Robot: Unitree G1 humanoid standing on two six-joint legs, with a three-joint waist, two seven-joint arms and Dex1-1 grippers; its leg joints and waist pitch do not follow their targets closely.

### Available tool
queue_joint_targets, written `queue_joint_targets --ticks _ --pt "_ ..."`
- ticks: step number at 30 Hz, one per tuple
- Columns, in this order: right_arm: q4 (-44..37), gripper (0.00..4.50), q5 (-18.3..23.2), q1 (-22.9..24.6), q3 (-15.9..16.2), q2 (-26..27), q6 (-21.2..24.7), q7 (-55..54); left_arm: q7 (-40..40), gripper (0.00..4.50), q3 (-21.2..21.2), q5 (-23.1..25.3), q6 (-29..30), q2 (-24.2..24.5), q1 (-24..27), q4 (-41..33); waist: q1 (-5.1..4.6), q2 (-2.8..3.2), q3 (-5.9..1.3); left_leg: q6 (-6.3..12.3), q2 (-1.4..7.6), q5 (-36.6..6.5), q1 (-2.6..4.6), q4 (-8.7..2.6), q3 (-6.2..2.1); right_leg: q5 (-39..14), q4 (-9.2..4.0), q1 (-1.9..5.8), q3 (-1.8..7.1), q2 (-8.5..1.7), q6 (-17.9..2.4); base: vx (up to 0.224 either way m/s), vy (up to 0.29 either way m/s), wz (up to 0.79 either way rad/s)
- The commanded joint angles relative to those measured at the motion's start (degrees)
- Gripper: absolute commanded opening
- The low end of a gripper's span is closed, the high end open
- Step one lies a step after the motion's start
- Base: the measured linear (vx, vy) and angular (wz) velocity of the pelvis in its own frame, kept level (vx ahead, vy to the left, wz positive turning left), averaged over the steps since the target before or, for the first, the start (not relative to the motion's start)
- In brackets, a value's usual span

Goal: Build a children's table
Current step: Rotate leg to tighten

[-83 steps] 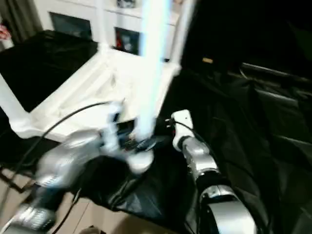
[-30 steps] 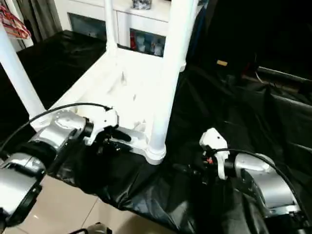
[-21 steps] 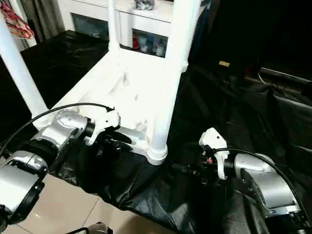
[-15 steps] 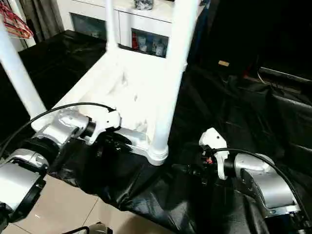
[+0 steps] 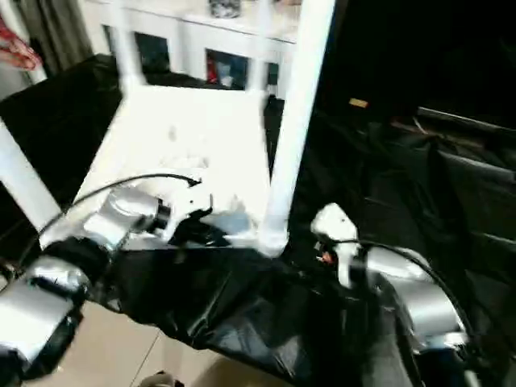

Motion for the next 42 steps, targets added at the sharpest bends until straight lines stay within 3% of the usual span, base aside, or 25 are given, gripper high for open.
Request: queue_joint_targets --ticks 1,2,4,11,12,15,16,27,32,38,41,42 --pt "3.0 4.5 -2.8 -2.4 1.0 1.8 -2.0 -3.8 1.0 0.01 0.1 -0.9 -0.4 -1.0 3.1 -2.3 0.26 -0.33 -3.6 1.15 1.38 -13.1 0.19 -3.26 -0.5 -14.6 -5.32 3.1 2.6 -5.23 -8.7 0.0 0.0 0.0" --pt "4.0 4.5 -3.4 -3.0 1.1 2.3 -2.1 -4.9 0.9 0.01 -0.2 -0.7 -0.7 -1.0 3.7 -3.0 -0.21 -0.35 -3.47 0.81 1.19 -13.1 -0.01 -3.44 -0.51 -16.1 -5.44 3.08 2.49 -4.99 -8.2 0.0 0.0 0.0" --pt "5.3 4.5 -4.1 -3.9 1.3 3.0 -2.2 -5.9 0.8 0.01 -0.5 -0.4 -1.1 -0.9 4.5 -4.2 -0.11 -0.23 -3.6 0.87 1.28 -13.2 0.41 -3.3 -0.43 -16.2 -5.51 2.89 2.67 -4.98 -7.9 0.0 0.0 0.0" --pt "11.7 4.5 -4.9 -8.4 1.5 5.1 -4.1 -7.0 1.2 0.01 -0.6 -1.1 0.8 -0.3 8.4 -11.4 -0.46 0.17 -3.87 1.5 1.43 -11.1 0.21 -3.22 -0.27 -8.7 -4.56 3.02 2.83 -4.81 -9.9 0.0 0.0 0.0" --pt "12.4 4.23 -5.0 -8.9 1.6 5.3 -4.5 -6.8 1.3 0.0 -0.5 -1.1 1.3 -0.1 8.8 -12.3 -0.38 0.22 -3.94 1.52 1.44 -11.1 0.29 -3.16 -0.23 -8.4 -4.52 3.03 2.83 -4.81 -10.0 0.0 0.0 0.0" --pt "15.0 4.1 -5.4 -10.3 2.3 5.6 -5.8 -5.7 1.0 0.0 -0.3 -1.1 2.1 0.3 9.0 -13.1 -0.48 0.15 -3.95 1.7 1.39 -10.7 0.21 -3.14 -0.17 -7.8 -4.45 3.1 2.82 -4.78 -10.1 0.0 0.0 0.0" --pt "15.6 3.86 -5.4 -10.7 2.3 5.8 -6.0 -5.5 0.6 0.0 -0.3 -1.2 2.3 0.4 9.1 -13.2 -0.49 0.18 -3.93 1.74 1.36 -10.7 0.21 -3.17 -0.17 -7.8 -4.49 3.09 2.81 -4.75 -10.1 0.0 0.0 0.0" --pt "21.8 2.94 -6.0 -13.4 3.1 6.6 -9.0 -3.2 -0.6 0.0 0.3 -1.9 4.8 1.1 8.9 -14.3 -1.08 -0.05 -3.82 1.93 1.26 -11.2 0.15 -3.19 -0.12 -10.0 -4.71 3.09 2.78 -4.74 -9.8 0.0 0.0 0.0" --pt "23.2 2.72 -6.0 -13.8 3.2 7.1 -9.8 -3.3 -0.9 0.0 1.2 -2.6 6.1 1.0 8.6 -14.4 -1.33 0.12 -3.79 1.87 1.26 -11.6 0.21 -3.22 -0.12 -10.9 -4.85 3.0 2.78 -4.75 -9.8 0.0 0.0 0.0" --pt "23.3 2.67 -5.8 -12.2 1.6 9.7 -10.3 -8.4 3.4 0.0 1.7 -2.1 7.5 -1.0 7.8 -13.7 -1.89 0.31 -3.68 1.39 1.21 -12.8 0.28 -3.34 -0.18 -12.7 -5.1 2.91 2.8 -4.64 -9.5 0.0 0.0 0.0" --pt "21.7 2.67 -5.9 -9.5 -0.1 14.8 -8.7 -17.5 11.4 0.0 2.3 -0.2 8.2 -4.7 5.9 -10.7 -2.02 0.25 -3.6 0.74 1.15 -13.6 0.37 -3.48 -0.24 -15.1 -5.43 2.85 2.82 -4.68 -8.7 0.0 0.0 0.0" --pt "21.2 2.66 -6.1 -8.6 -0.3 16.9 -8.0 -20.7 14.7 0.0 2.5 0.5 8.3 -6.1 5.1 -9.5 -1.93 0.34 -3.62 0.65 1.21 -14.1 0.72 -3.48 -0.22 -16.1 -5.66 2.53 2.86 -4.68 -8.4 0.0 0.0 0.0"
